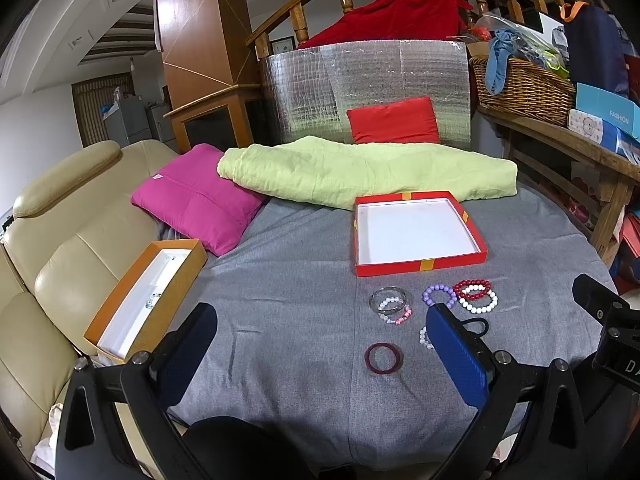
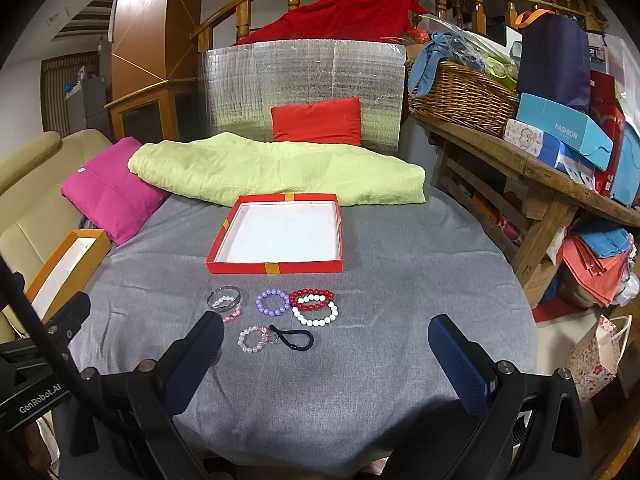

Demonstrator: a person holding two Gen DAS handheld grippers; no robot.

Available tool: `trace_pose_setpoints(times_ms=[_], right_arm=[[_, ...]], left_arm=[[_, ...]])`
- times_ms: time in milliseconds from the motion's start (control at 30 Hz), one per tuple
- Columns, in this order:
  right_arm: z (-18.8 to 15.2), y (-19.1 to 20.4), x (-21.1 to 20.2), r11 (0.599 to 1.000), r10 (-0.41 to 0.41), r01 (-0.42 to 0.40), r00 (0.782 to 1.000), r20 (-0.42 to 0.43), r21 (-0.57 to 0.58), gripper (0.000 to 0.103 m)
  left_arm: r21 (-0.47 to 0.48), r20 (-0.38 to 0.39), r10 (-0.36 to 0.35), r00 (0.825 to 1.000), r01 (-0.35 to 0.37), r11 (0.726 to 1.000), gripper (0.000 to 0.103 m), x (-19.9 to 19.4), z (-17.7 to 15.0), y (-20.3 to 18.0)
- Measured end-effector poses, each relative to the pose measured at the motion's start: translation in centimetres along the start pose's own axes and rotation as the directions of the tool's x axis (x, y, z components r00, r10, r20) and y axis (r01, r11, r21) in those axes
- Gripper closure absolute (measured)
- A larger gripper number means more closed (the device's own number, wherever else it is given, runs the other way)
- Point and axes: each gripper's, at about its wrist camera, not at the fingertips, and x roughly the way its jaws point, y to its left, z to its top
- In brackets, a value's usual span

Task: Organize jewelry

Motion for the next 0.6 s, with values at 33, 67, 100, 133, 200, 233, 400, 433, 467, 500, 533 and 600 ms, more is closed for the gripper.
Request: trace_pose_setpoints(times_ms=[33,67,100,133,200,233,400,433,467,500,533,600], right_arm=[[0.0,-0.1,0.1,1.000,0.000,0.000,1.000,0.004,0.001,0.000],[0.0,-0.1,0.1,1.000,-0.001,0.001,1.000,0.005,0.000,0.000],[0.0,-0.2,0.2,1.000,0.000,0.000,1.000,0.005,0.000,0.000],[0.0,-0.2,0.3,1.000,0.001,-0.001,1.000,0.004,0.001,0.000],[0.0,-0.3,0.6,1.000,-0.001,0.001,1.000,0.005,-0.004,0.000],[0.0,-0.4,0.8,1.000,0.004,-0.004,1.000,0.010,0.001,0.000],[0.3,-3.2,4.4,0.988,0.146,-0.144,0.989,-0.036,0.054,0.000],[0.2,-3.8,5.3,0.986,0.162,-0.159,0.985,-0.065,0.047,0.000],[0.1,-4.7,6.7,0.978,0.205,-0.199,0.975,-0.086,0.069,0.000],[-0.1,-5.4,8.0,0.971,0.230,-0.221,0.968,-0.101,0.088,0.000],[0.1,-5.7,9.0,0.968,0.243,-0.233,0.964,-0.105,0.096,0.000],[0.3,-6.6,11.7,0.964,0.259,-0.246,0.956,-0.139,0.100,0.000]], left_arm=[[0.001,-0.001,0.001,1.000,-0.001,1.000,0.000,0.1,0.0,0.0],[0.002,-0.003,0.000,1.000,0.000,1.000,0.000,0.2,0.0,0.0],[0.002,-0.005,-0.002,1.000,0.002,1.000,0.000,0.3,-0.1,0.0],[0.002,-0.006,-0.003,1.000,0.003,1.000,0.000,0.4,-0.1,0.0],[0.005,-0.016,-0.016,1.000,0.016,1.000,0.000,1.0,-0.1,0.1],[0.003,-0.031,-0.033,0.999,0.033,0.999,0.000,1.6,-0.2,0.2],[-0.022,-0.157,-0.126,0.980,0.124,0.992,0.000,6.3,-1.2,0.9],[-0.031,-0.193,-0.148,0.970,0.145,0.989,0.000,7.6,-1.8,1.1],[-0.039,-0.217,-0.167,0.962,0.163,0.986,0.000,8.6,-2.3,1.1],[-0.045,-0.245,-0.182,0.952,0.176,0.983,0.000,9.7,-2.9,1.1],[-0.048,-0.266,-0.188,0.945,0.182,0.982,0.000,10.5,-3.4,1.1],[-0.061,-0.314,-0.205,0.927,0.196,0.979,0.000,12.1,-4.4,0.8]])
